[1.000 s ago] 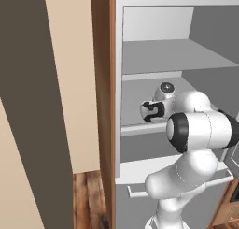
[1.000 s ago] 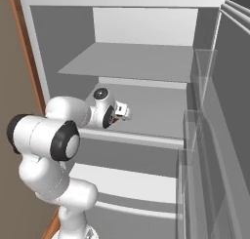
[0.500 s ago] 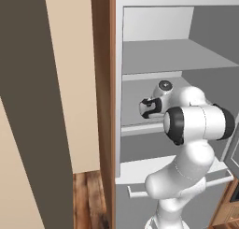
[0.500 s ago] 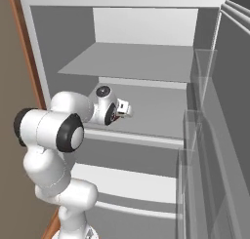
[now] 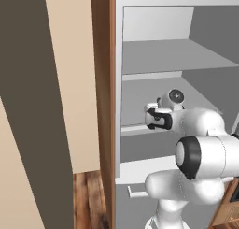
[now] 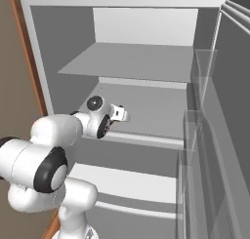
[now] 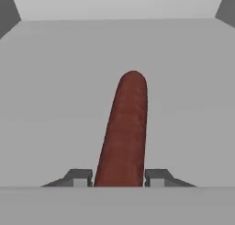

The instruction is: Move the hot dog bun to the plate on the dining table and place the condiment next to that plate. Then navigate to the fridge and take the sausage and place it on the plate as well.

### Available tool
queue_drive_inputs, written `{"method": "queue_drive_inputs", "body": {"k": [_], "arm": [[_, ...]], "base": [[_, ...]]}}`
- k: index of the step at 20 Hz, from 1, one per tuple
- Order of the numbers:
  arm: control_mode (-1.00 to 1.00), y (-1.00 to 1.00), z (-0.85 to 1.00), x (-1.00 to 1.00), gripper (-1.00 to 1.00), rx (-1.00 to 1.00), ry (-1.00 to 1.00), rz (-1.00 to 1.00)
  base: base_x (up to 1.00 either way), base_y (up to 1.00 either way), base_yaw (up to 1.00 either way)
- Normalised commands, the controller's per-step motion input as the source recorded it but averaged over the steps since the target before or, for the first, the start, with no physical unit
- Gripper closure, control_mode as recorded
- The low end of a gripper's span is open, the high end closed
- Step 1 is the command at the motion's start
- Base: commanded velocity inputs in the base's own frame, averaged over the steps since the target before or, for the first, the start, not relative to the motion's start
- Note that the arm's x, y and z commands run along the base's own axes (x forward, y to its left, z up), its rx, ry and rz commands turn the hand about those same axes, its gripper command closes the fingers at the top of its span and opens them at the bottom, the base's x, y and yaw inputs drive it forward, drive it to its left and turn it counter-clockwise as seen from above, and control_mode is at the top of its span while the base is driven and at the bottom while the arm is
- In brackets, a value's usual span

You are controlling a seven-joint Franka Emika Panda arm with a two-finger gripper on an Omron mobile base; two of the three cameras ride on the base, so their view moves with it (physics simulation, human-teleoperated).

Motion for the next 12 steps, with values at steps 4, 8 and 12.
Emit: {"method": "queue_drive_inputs", "body": {"k": [4, 8, 12], "arm": [[-1.0, 0.0, 0.92, -0.9, 1.0, 0.0, -0.04, 0.0], [-1.0, -0.03, 1.0, -0.86, 1.0, 0.0, 0.04, 0.0], [-1.0, -0.12, 0.86, -0.88, 1.0, 0.0, 0.15, 0.0]], "base": [[0.0, 0.0, 0.0], [0.0, 0.0, 0.0], [0.0, 0.0, 0.0]]}}
